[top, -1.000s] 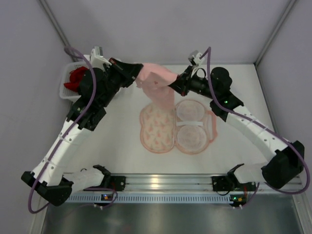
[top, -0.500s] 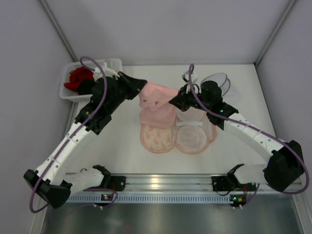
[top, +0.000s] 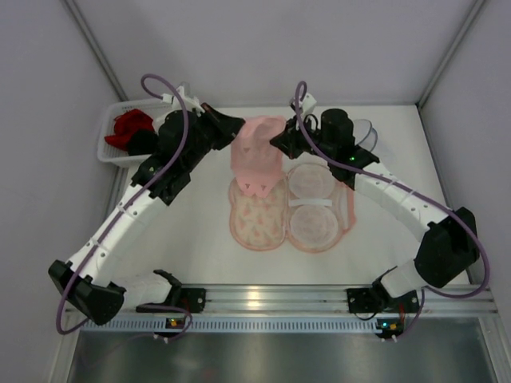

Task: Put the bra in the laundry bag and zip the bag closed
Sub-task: Place the bra in the laundry bag.

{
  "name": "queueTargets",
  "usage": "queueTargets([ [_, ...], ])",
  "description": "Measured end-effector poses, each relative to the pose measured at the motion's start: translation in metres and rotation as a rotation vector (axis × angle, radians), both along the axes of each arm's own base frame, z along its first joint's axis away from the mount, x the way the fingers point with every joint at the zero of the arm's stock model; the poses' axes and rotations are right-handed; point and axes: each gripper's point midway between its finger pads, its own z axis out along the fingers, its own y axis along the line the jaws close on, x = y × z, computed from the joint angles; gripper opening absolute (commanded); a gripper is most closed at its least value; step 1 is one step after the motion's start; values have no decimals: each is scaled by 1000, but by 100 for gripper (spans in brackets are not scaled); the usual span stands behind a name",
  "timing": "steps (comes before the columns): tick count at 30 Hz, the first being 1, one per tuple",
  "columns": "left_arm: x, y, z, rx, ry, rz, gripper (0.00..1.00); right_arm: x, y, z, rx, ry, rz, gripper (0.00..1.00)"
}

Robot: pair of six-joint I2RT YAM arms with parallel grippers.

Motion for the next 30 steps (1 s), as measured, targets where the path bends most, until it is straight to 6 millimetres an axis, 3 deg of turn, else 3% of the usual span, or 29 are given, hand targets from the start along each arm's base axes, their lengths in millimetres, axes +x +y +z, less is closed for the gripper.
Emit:
queueTargets([
  [6, 6, 2, 33, 14, -86, 9, 0, 11, -6, 17, 9, -50, -21, 0],
  [9, 6, 1, 35, 11, -100, 6, 0, 14, -8, 20, 7, -74, -22, 0],
  [13, 3, 1, 4, 10, -52, 3, 0, 13, -9, 11, -11, -90, -9, 0],
  [16, -6, 6, -36, 23, 30, 4, 0, 4, -11, -18, -45, -46, 10, 0],
  [18, -13, 9, -52, 23, 70, 6, 0, -2, -13, -36, -61, -6, 21, 0],
  [20, -20, 12, -58, 15, 91, 8, 0, -10, -14, -49, -61, 34, 36, 0],
  [24, -37, 19, -50, -34, 85, 2, 0, -31, -16, -68, -33, 105, 65, 0],
  [30, -56, 14, -57, -98, 128, -44, 0, -52, -17, -73, 14, 155, 88, 0],
])
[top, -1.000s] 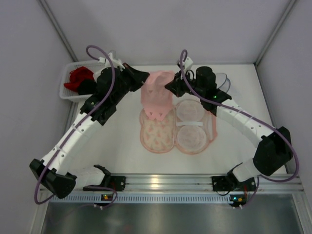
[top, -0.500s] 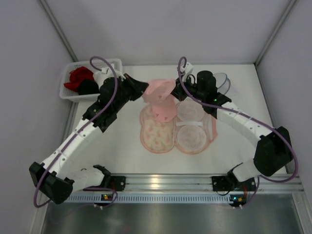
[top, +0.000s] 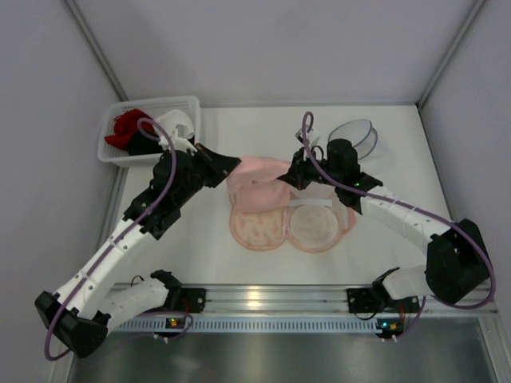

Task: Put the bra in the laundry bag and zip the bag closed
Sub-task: Place the bra in the laundry bag.

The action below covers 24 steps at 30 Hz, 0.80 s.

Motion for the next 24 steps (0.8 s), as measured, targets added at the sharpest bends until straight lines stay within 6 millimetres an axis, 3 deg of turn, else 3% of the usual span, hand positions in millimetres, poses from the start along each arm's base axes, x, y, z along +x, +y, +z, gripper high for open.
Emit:
queueTargets([
  [6, -20, 2, -25, -35, 60, -8, 0, -17, 3, -6, -5, 33, 11, 0],
  [12, -32, 12, -29, -76, 78, 21, 0, -39, 9, -14, -25, 84, 29, 0],
  [17, -28, 17, -36, -63, 95, 62, 0, -51, 17, -27, -48, 143, 26, 0],
  [24, -3, 16, -83, 44, 202, 140, 0, -41, 12, -70, -140, 235, -68, 0],
])
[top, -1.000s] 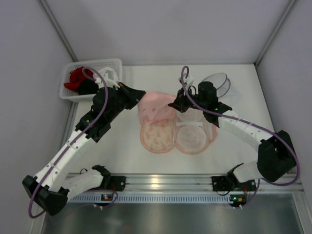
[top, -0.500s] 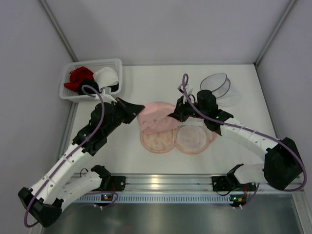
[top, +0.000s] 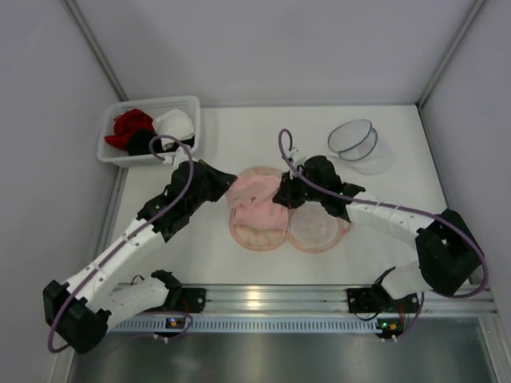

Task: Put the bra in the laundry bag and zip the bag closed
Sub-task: Place the bra in the laundry bag.

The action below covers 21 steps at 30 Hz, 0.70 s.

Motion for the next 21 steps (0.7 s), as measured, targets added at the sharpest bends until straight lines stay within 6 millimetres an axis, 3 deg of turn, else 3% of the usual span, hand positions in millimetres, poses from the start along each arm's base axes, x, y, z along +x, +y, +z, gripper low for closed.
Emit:
queueTargets([
  [7, 22, 2, -42, 111, 78, 54, 0, 28, 1, -24, -85, 2, -50, 0],
  [16, 73, 1, -98, 172, 190, 67, 0, 61, -2, -60, -174, 14, -86, 5],
  [20, 87, -2, -108, 179, 209, 56, 0, 67, -3, -69, -194, 26, -89, 16],
  [21, 89, -4, -107, 179, 205, 49, 0, 68, -4, -71, -196, 31, -88, 23],
])
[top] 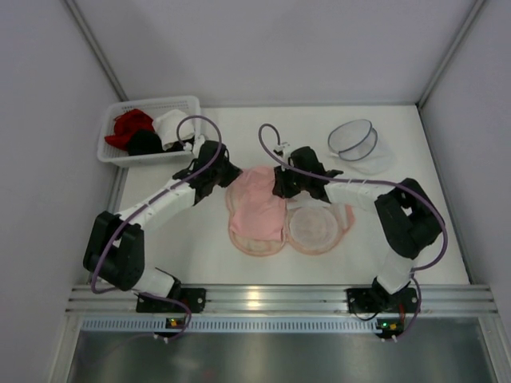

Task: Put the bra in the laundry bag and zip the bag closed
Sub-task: Place the bra in the laundry bag.

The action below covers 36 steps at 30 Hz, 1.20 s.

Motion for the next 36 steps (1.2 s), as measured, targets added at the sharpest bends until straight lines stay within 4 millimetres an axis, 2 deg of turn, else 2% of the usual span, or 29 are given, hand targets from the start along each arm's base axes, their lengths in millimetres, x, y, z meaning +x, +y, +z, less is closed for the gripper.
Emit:
queueTargets([
  [2, 3, -4, 4, -8, -12, -15, 0, 3, -1, 0, 5, 5, -2, 34],
  [3, 3, -5, 5, -13, -16, -20, 0, 4, -2, 1, 8, 6, -2, 48],
  [6, 2, -7, 6, -22, -17, -27, 0, 9, -2, 6, 15, -3, 7, 62],
  [11, -1, -1, 3, -10, -21, -10, 0, 17, -1, 9, 5, 4, 1, 64],
  [17, 2, -1, 0, -3, -19, -3, 0, 29, -27, 6, -18, 33, -66, 66],
  [22, 7, -1, -20, 21, 19, 13, 1, 31, -40, 18, -24, 26, -100, 66],
  [24, 10, -2, -26, 30, 34, 13, 10, 30, -41, 27, -14, 11, -98, 66],
  [25, 11, -2, -28, 34, 35, 10, 22, 30, -40, 33, -8, 2, -96, 66],
  [26, 13, -3, -26, 38, 32, 4, 25, 29, -40, 38, -1, -7, -94, 66],
  [28, 16, -4, -21, 40, 20, -2, 31, 26, -41, 45, 12, -21, -90, 66],
  [30, 20, -6, -13, 53, -2, -21, 45, 20, -43, 48, 19, -24, -85, 66],
  [32, 20, -6, -5, 69, -23, -40, 52, 15, -45, 46, 20, -20, -81, 66],
  [33, 17, -4, -1, 83, -29, -51, 62, 13, -46, 45, 19, -16, -81, 66],
  [34, 13, -1, 3, 103, -32, -66, 85, 11, -47, 43, 17, -11, -79, 66],
  [35, 9, 2, 6, 122, -35, -80, 98, 10, -48, 41, 14, -6, -79, 66],
  [36, 4, 6, 13, 138, -44, -90, 98, 9, -48, 39, 13, -3, -78, 66],
])
